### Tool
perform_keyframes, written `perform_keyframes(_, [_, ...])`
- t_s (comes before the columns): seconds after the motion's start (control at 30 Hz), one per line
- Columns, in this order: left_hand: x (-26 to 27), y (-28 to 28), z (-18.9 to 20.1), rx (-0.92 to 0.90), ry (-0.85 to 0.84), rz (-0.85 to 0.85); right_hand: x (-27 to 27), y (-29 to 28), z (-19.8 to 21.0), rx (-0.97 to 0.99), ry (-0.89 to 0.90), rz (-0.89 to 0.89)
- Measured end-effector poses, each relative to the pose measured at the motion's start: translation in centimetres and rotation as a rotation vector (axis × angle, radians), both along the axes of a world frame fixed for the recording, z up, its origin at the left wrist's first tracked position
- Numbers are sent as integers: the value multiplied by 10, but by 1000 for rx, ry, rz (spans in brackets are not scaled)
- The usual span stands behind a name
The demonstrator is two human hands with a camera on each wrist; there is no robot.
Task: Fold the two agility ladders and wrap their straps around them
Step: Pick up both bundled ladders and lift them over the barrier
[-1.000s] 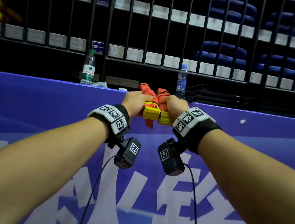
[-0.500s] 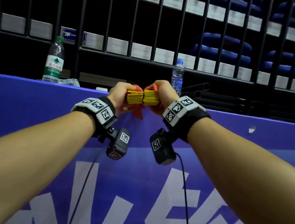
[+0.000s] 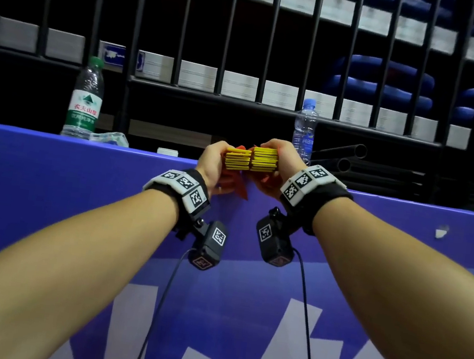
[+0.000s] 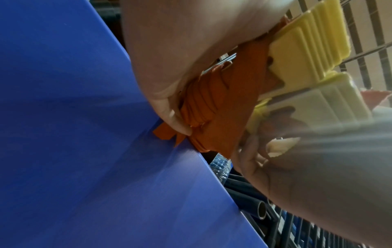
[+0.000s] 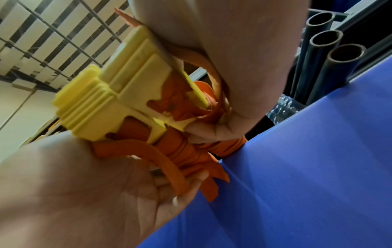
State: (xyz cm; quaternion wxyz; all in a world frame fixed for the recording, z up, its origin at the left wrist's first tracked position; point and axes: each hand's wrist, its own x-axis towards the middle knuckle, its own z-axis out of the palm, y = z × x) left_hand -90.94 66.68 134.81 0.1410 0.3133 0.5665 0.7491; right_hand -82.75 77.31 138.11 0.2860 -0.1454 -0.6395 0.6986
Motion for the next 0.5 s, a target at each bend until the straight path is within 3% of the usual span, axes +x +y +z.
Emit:
perform_keyframes(0.2, [2,-5,-5,74,-44,1,8,5,-10,-53,102,51])
perform_keyframes(0.4, [32,-18,-10,111,-8,93,25,-9,-15,150,90,-7])
perform_keyframes(0.5, [54,-28,-14,106,19,124,37,-18,-19,297,97,-122])
